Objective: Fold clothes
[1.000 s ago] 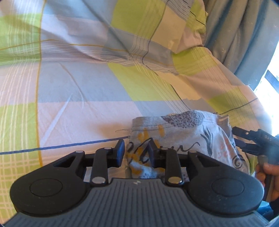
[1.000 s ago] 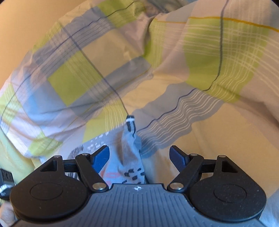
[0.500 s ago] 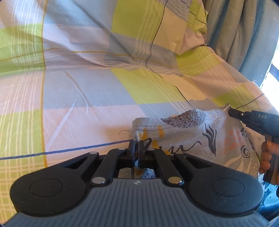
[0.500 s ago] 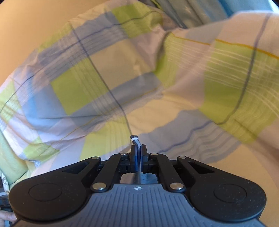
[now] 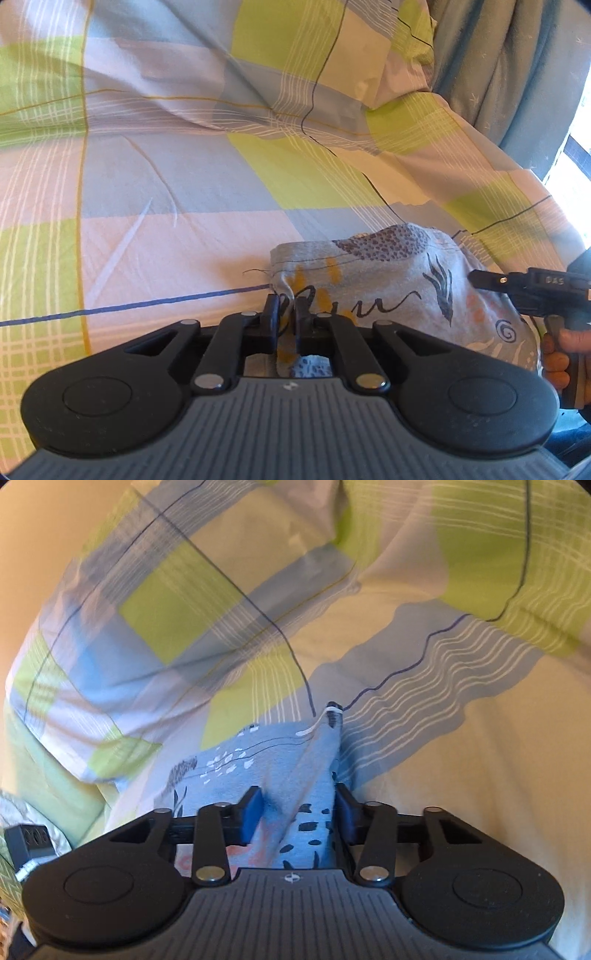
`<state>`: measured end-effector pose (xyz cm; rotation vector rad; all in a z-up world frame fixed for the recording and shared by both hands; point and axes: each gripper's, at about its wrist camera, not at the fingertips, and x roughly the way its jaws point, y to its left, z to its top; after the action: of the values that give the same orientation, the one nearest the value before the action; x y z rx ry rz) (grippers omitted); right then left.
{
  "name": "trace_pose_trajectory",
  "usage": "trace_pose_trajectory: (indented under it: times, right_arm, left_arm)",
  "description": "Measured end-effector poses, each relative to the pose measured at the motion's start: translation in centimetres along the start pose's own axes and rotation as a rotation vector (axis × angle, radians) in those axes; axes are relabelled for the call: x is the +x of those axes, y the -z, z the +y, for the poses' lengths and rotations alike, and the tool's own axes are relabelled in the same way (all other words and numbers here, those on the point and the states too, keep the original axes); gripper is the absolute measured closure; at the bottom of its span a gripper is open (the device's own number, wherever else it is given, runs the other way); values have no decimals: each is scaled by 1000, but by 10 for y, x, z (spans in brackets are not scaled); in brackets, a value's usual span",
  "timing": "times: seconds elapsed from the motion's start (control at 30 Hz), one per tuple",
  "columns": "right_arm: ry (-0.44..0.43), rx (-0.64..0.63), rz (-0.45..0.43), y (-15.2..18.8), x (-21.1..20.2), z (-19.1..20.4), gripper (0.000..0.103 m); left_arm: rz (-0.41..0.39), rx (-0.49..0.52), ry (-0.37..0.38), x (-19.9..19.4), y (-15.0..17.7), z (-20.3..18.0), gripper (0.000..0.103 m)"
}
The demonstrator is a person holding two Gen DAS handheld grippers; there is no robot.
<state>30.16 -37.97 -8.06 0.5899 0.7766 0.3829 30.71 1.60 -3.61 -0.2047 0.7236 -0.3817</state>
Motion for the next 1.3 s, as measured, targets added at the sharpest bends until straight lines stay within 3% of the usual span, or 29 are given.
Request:
trace_pose_trajectory:
  times: [0.03, 0.17, 0.27, 0.37, 0.43, 0.5, 0.53, 0.6, 0.7, 0.77, 0.83, 0.97, 1.07, 1.1, 1.2, 1.23, 1.3]
  right_arm:
    - [3, 7, -6, -1, 0, -1, 84]
    - [11, -31, -100, -10, -10, 8, 97]
    - [12, -112, -162, -17, -14, 23, 97]
    - [52, -98, -117, -15, 1, 12, 97]
    - [82, -74, -81, -13, 11, 1, 93]
    - [141, -63, -133, -16, 1, -5, 90]
    - [172, -59, -163, -18, -5, -8, 82]
    - [222, -50, -247, -20, -24, -12, 82]
    - [201, -34, -328, -16, -55, -12, 82]
    - [142, -65, -320, -6, -68, 1, 81]
    - [78, -116, -291, 7, -76, 20, 72]
    - [-5, -283, -91, 38, -58, 62, 66]
    - [92, -315, 42, 55, -37, 60, 83]
    - [124, -288, 44, 54, -36, 52, 103]
    - [230, -186, -30, 41, -55, 28, 103]
    - [300, -203, -55, 41, -60, 28, 87]
    - [400, -251, -97, 43, -70, 31, 85]
  left_arm:
    - [-5, 4, -3, -1, 0, -1, 99]
    - [-25, 20, -17, -4, 1, -4, 103]
    - [-38, 32, -27, -6, 1, -6, 103]
    - [19, 38, -39, 5, 5, -2, 103]
    - [18, 34, -37, 5, 4, -1, 102]
    - [14, 28, -43, 5, 3, 1, 102]
    - [11, 26, -55, 4, 2, 2, 102]
    - [-5, 35, -123, -1, 1, 3, 103]
    - [-53, 38, -182, -15, -4, 6, 103]
    - [-73, 45, -149, -24, -7, 2, 103]
    - [-76, 70, -88, -31, -7, -6, 103]
    - [21, 174, 68, -26, 9, -37, 103]
    - [122, 291, 83, -20, 27, -55, 103]
    - [146, 323, 63, -20, 34, -56, 103]
    - [130, 354, -25, -29, 36, -44, 101]
    - [124, 357, -71, -33, 36, -38, 101]
    - [104, 375, -145, -42, 36, -32, 102]
